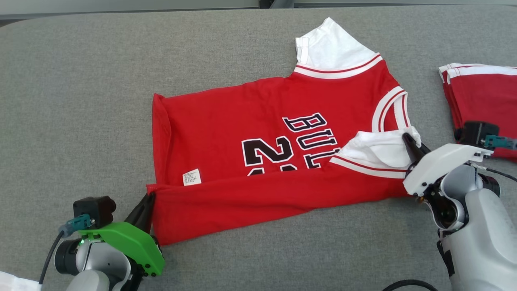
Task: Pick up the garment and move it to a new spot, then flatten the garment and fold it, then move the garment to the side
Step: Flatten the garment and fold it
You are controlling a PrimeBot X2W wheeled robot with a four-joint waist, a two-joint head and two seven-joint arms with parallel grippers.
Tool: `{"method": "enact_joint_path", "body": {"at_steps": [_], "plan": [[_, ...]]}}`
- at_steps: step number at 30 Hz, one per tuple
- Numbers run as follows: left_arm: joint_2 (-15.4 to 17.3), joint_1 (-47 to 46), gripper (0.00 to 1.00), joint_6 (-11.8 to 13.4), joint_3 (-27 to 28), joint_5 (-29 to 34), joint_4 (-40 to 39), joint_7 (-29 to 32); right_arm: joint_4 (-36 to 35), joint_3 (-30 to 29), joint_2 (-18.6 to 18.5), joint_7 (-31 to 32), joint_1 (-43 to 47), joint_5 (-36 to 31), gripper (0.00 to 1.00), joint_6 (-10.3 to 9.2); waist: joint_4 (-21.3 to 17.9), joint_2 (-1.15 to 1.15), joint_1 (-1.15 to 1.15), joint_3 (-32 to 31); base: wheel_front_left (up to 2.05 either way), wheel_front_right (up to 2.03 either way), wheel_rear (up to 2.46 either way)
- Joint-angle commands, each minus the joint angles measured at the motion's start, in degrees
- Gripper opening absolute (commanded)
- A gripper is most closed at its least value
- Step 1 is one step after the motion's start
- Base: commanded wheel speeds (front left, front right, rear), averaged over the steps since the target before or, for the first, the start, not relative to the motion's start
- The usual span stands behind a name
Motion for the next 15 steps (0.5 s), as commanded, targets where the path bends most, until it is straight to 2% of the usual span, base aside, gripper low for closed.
{"method": "enact_joint_path", "body": {"at_steps": [1,2,3,4,5,8,10,15], "plan": [[-0.1,-1.2,0.0,-0.2,0.0,-0.4,1.2,0.3,1.4,0.8,-0.3,-1.6,-1.5,-0.9,0.08,-0.03,0.1,-0.01,0.0,0.3,0.0,0.0,0.0],[-0.2,-1.5,0.0,0.2,0.0,-0.4,1.9,0.6,1.8,1.7,-0.8,-3.0,-2.3,-1.2,0.42,-0.03,0.1,-0.01,0.0,0.3,0.0,0.0,0.0],[-0.1,-1.8,0.0,0.4,-0.2,0.0,2.5,0.6,2.1,3.1,-1.2,-4.5,-3.0,-1.2,1.0,-0.03,0.0,-0.01,0.0,0.3,0.0,0.0,0.0],[-0.1,-2.1,0.18,0.5,-0.2,0.0,3.0,0.5,2.6,3.5,-1.8,-6.2,-3.4,-1.4,1.0,-0.03,-0.1,-0.01,0.0,0.3,0.0,0.0,0.0],[-0.3,-2.2,0.97,0.5,0.0,-0.1,3.3,0.0,3.3,4.0,-2.3,-7.8,-3.9,-1.8,1.0,-0.03,-0.2,-0.01,0.0,0.3,0.0,0.0,0.0],[-0.8,-1.5,1.0,0.7,0.8,-0.7,3.6,-1.5,3.6,4.6,-2.3,-13.1,-4.9,-1.2,1.0,-0.03,-0.5,-0.01,0.0,-0.4,0.0,0.0,0.0],[-0.9,-1.0,1.0,0.7,1.1,-1.0,3.4,-2.2,3.3,5.4,-2.4,-14.2,-4.7,-1.1,1.0,-0.03,-0.7,-0.01,0.0,-0.8,0.0,0.0,0.0],[-0.9,2.8,1.0,1.9,3.1,-1.0,0.1,-6.8,-1.5,7.9,-4.8,-19.6,0.8,-2.1,1.0,-0.03,-1.3,-0.01,0.0,-3.5,0.0,0.0,0.0]]}}
